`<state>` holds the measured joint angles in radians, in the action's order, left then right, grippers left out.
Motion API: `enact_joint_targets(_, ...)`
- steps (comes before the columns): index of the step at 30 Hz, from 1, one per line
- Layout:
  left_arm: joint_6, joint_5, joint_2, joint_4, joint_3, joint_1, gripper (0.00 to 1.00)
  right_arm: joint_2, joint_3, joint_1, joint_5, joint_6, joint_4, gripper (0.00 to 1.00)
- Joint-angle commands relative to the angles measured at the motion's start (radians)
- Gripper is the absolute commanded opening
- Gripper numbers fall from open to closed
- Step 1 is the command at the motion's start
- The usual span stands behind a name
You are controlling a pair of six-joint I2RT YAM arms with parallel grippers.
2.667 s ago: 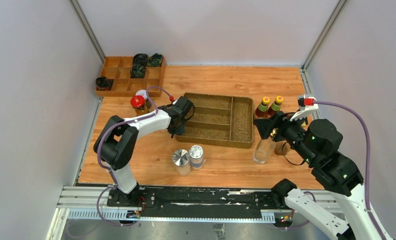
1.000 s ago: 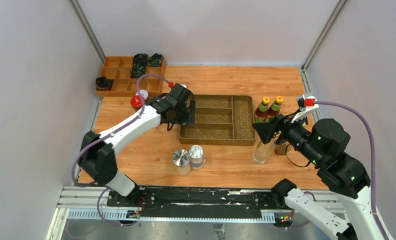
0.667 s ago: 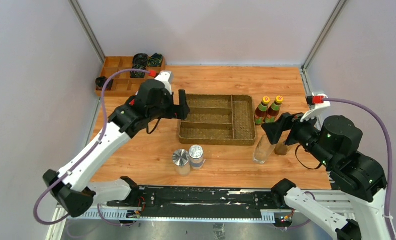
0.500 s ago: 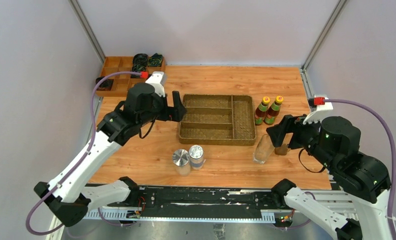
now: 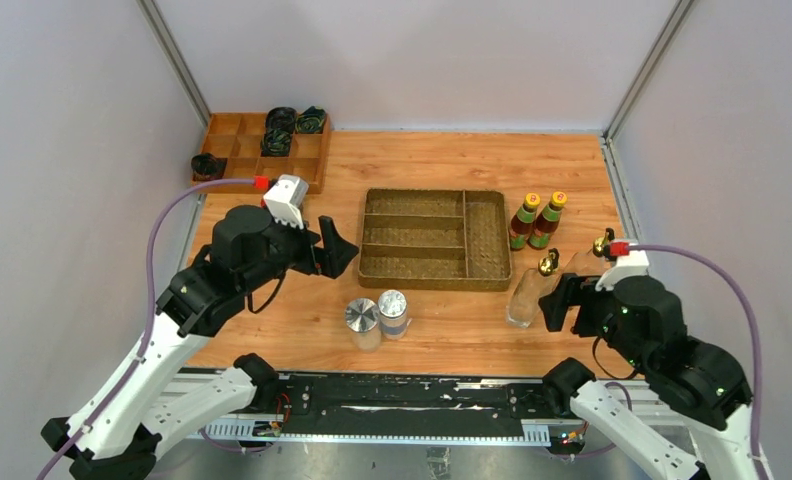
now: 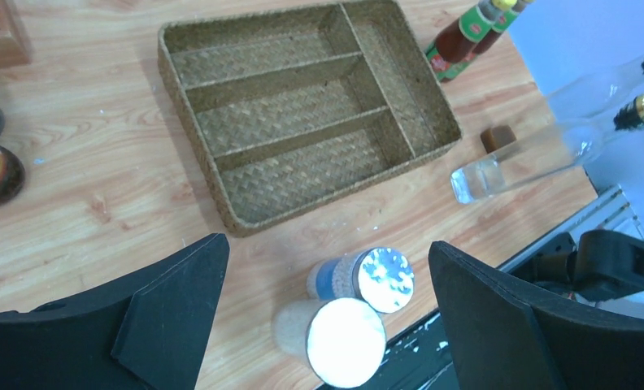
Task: Organize the condiment bottles
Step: Pick up the bottle from the center of the board.
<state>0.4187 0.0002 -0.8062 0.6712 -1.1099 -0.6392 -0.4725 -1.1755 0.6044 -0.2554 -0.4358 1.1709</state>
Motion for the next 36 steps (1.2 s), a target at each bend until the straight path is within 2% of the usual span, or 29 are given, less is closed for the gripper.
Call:
enact_joint_targets(1,-0.019,0.053,0.041,-0.003,0.071,-0.008,1.00,0.072,0.167,0.013,0.005,0.033,-0.144,0.86)
enact_joint_targets(9,0.030,0.046,0.129,-0.003,0.158,-0.007,1.00,-0.033,0.145,0.011,-0.059,0.107,-0.206,0.84)
enact_joint_targets(16,0.052,0.045,0.178,-0.002,0.224,-0.007,1.00,-0.003,0.208,0.011,-0.142,0.084,-0.302,0.85)
enact_joint_targets(29,0.042,0.059,0.145,-0.002,0.207,-0.007,1.00,0.014,0.364,0.011,-0.203,-0.014,-0.444,0.84)
enact_joint_targets(36,0.043,0.055,0.164,-0.001,0.213,-0.008,1.00,-0.024,0.413,0.011,-0.223,-0.019,-0.535,0.79)
